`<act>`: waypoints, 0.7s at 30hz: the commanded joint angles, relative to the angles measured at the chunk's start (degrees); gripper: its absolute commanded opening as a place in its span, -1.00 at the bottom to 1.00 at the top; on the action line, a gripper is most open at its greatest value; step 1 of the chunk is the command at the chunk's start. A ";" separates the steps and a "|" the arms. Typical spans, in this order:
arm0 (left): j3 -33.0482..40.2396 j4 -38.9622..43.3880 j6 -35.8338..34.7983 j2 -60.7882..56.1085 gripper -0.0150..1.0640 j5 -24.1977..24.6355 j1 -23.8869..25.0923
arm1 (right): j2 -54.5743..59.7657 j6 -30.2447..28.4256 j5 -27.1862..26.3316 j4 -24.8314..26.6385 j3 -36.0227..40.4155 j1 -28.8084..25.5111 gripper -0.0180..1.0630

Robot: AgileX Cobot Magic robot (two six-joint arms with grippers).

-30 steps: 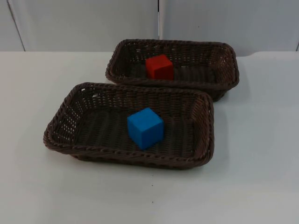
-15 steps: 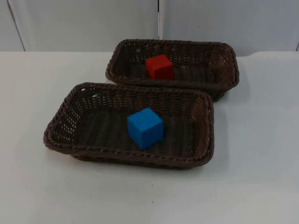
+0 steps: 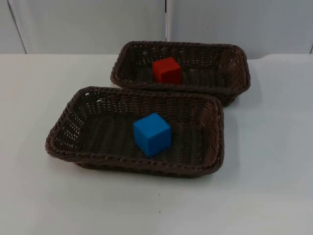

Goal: Pick up one cube with the left hand and place it into the upper basket. Pick up one cube with the right hand and place it into the lower basket.

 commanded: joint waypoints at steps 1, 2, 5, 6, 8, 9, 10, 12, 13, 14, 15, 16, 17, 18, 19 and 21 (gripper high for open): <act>0.26 0.00 0.00 -0.28 0.97 0.12 0.14 | -0.18 -0.46 -0.06 0.30 0.43 -1.97 0.98; 0.26 0.00 0.00 -0.28 0.97 0.12 0.14 | -0.18 -0.46 -0.06 0.30 0.43 -3.08 0.98; 0.26 0.00 0.00 -0.28 0.97 0.12 0.14 | -0.18 -0.46 -0.06 0.30 0.43 -5.83 0.98; 0.26 0.00 0.00 -0.28 0.97 0.12 0.14 | -0.18 -0.46 -0.06 0.30 0.43 -7.11 0.98; 0.26 0.00 0.00 -0.28 0.97 0.12 0.14 | -0.18 -0.46 -0.06 0.30 0.43 -9.42 0.98; 0.26 0.00 0.00 -0.28 0.97 0.12 0.14 | -0.18 -0.46 -0.06 0.30 0.43 -10.60 0.98; 0.26 0.00 0.00 -0.28 0.97 0.12 0.14 | -0.18 -0.46 -0.06 0.30 0.43 -11.72 0.98; 0.26 0.00 0.00 -0.28 0.97 0.12 0.14 | -0.18 -0.46 -0.06 0.30 0.43 -12.82 0.98; 0.26 0.00 0.00 -0.28 0.97 0.12 0.14 | -0.18 -0.46 -0.06 0.30 0.43 -13.65 0.98; 0.26 0.00 0.00 -0.28 0.97 0.12 0.14 | -0.18 -0.46 -0.06 0.30 0.43 -14.68 0.98; 0.26 0.00 0.00 -0.28 0.97 0.12 0.14 | -0.18 -0.46 -0.06 0.30 0.43 -15.71 0.98; 0.26 0.00 0.00 -0.28 0.97 0.12 0.14 | -0.18 -0.46 -0.06 0.30 0.43 -16.79 0.98; 0.26 0.00 0.00 -0.28 0.97 0.12 0.14 | -0.18 -0.46 -0.06 0.30 0.43 -16.79 0.98; 0.26 0.00 0.00 -0.28 0.97 0.12 0.14 | -0.18 -0.46 -0.06 0.30 0.43 -17.67 0.98; 0.26 0.00 0.00 -0.28 0.97 0.12 0.14 | -0.18 -0.46 -0.06 0.30 0.43 -18.80 0.98; 0.26 0.00 0.00 -0.28 0.97 0.12 0.14 | -0.18 -0.46 -0.06 0.30 0.43 -20.84 0.98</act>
